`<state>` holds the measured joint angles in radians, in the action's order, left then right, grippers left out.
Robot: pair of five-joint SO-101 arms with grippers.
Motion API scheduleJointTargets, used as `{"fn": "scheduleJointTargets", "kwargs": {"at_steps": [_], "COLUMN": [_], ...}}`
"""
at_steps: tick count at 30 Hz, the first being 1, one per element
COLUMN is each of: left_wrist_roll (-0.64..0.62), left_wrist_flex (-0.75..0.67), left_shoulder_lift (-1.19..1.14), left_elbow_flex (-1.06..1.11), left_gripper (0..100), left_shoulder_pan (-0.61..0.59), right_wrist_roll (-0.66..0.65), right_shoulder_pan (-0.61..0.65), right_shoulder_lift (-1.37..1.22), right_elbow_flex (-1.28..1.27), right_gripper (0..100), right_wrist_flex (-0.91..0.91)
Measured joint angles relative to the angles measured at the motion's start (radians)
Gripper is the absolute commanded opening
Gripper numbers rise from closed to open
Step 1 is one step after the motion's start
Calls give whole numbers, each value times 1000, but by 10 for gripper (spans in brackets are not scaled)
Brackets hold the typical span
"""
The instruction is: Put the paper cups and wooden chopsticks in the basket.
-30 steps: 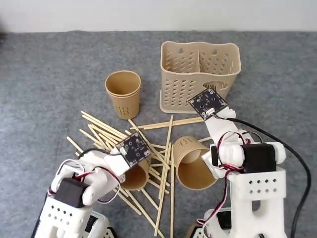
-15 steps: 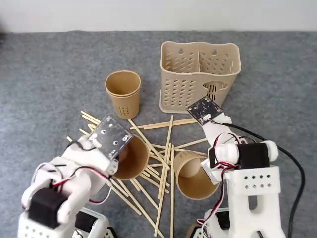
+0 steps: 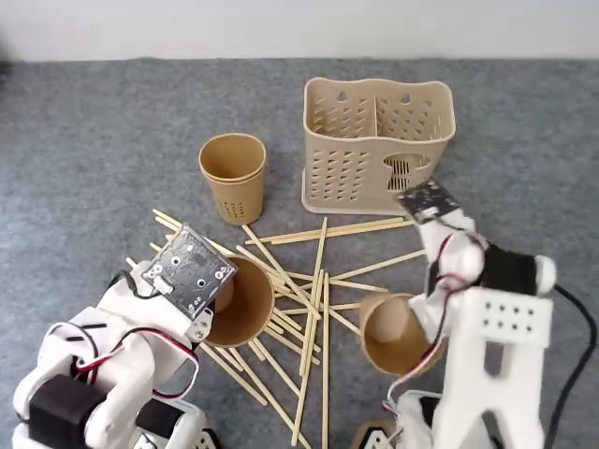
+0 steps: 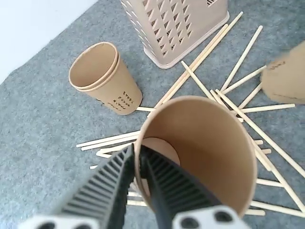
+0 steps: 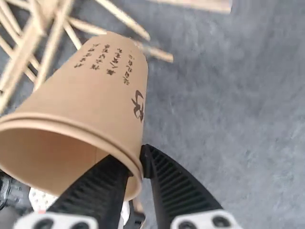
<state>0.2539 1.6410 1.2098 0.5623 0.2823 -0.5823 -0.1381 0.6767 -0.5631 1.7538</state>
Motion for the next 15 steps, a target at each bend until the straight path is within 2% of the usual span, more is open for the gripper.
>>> {"fn": "scheduleJointTargets", "kwargs": {"at_steps": [6, 15], "left_wrist_roll": [-92, -129], "left_wrist_flex": [-32, -64], "left_shoulder_lift": [0, -6], "left_elbow_flex": [-3, -61], "left_gripper": [15, 15], "left_shoulder_pan": [0, 0], "right_wrist_roll": [-26, 94], "right_shoulder_pan": [-26, 161], "right_shoulder_lift": [-126, -198], "right_elbow_flex": [0, 83], "right_gripper": [10, 15], "right_wrist_flex": [-6, -8]}}
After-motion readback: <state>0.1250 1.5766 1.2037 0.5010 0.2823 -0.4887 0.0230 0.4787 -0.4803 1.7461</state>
